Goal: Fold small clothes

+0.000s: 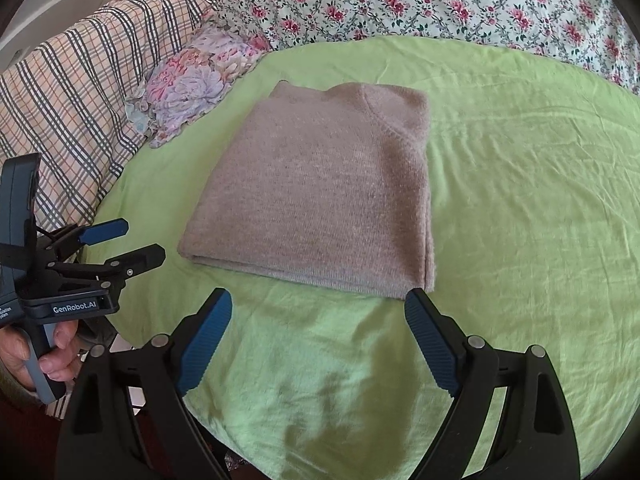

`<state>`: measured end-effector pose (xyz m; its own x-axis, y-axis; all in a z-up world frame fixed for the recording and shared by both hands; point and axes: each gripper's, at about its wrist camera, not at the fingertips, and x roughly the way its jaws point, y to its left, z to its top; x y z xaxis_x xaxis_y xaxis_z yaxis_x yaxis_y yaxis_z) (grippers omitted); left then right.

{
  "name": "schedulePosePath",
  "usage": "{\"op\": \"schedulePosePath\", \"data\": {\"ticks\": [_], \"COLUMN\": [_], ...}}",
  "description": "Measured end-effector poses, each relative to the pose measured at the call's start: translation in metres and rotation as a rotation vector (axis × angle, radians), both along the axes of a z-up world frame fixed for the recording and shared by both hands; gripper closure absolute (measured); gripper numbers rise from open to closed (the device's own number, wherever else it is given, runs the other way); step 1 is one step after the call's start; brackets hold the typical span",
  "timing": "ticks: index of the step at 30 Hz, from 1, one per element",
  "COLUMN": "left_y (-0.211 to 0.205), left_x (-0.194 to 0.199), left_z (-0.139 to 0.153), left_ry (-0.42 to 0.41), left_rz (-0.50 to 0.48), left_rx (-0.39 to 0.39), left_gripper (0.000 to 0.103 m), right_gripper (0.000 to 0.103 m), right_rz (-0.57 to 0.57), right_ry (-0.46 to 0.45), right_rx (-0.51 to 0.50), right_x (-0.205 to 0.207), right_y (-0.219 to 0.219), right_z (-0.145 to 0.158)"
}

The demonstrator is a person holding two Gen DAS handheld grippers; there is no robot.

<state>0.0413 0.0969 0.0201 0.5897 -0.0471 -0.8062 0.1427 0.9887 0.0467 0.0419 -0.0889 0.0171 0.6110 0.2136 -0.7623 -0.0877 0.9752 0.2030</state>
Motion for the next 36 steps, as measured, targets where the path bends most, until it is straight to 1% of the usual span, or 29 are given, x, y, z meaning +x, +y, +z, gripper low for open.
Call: {"op": "schedulePosePath", "data": {"ticks": [6, 16, 21, 23, 26, 29, 32, 33, 35, 36], "left_y": [-0.004, -0.008, -0.004, 0.002, 0.010, 0.021, 0.032, 0.036, 0.042, 0.044], "left_x": [0.011, 0.025, 0.037, 0.047, 0.066, 0.091, 0.121, 0.133, 0.152, 0.160], "left_z": [0.005, 0.000, 0.000, 0.002, 0.003, 0.005, 0.003, 0.000, -0.007, -0.011], "left_ry": [-0.015, -0.001, 0.005, 0.013, 0.033, 0.044, 0.053, 0.066, 0.088, 0.097], "left_rz": [0.001, 0.024, 0.038, 0.042, 0.032, 0.038, 0.052, 0.055, 0.063, 0.073], "left_rx": [-0.008, -0.013, -0.041, -0.076, -0.159, -0.237, -0.308, -0.341, -0.380, -0.389], "left_gripper": [0.012, 0.010, 0.010, 0.010, 0.010, 0.010, 0.010, 0.010, 0.010, 0.010], "right_gripper": [0.012, 0.011, 0.011, 0.011, 0.011, 0.011, 0.012, 0.013, 0.027, 0.029], "right_rz": [-0.002, -0.006, -0.022, -0.046, -0.097, -0.152, -0.191, -0.197, -0.194, -0.193], "right_ry": [-0.001, 0.005, -0.006, -0.007, -0.017, -0.023, -0.010, -0.005, 0.012, 0.023], "right_rx": [-0.005, 0.001, 0.010, 0.027, 0.077, 0.171, 0.274, 0.297, 0.327, 0.339], "right_x": [0.012, 0.035, 0.045, 0.052, 0.067, 0.087, 0.109, 0.117, 0.134, 0.141], "right_y": [-0.003, -0.014, -0.023, -0.031, -0.050, -0.074, -0.094, -0.098, -0.103, -0.103], "right_z": [0.001, -0.001, 0.002, 0.004, 0.008, 0.007, 0.001, -0.002, -0.008, -0.012]}}
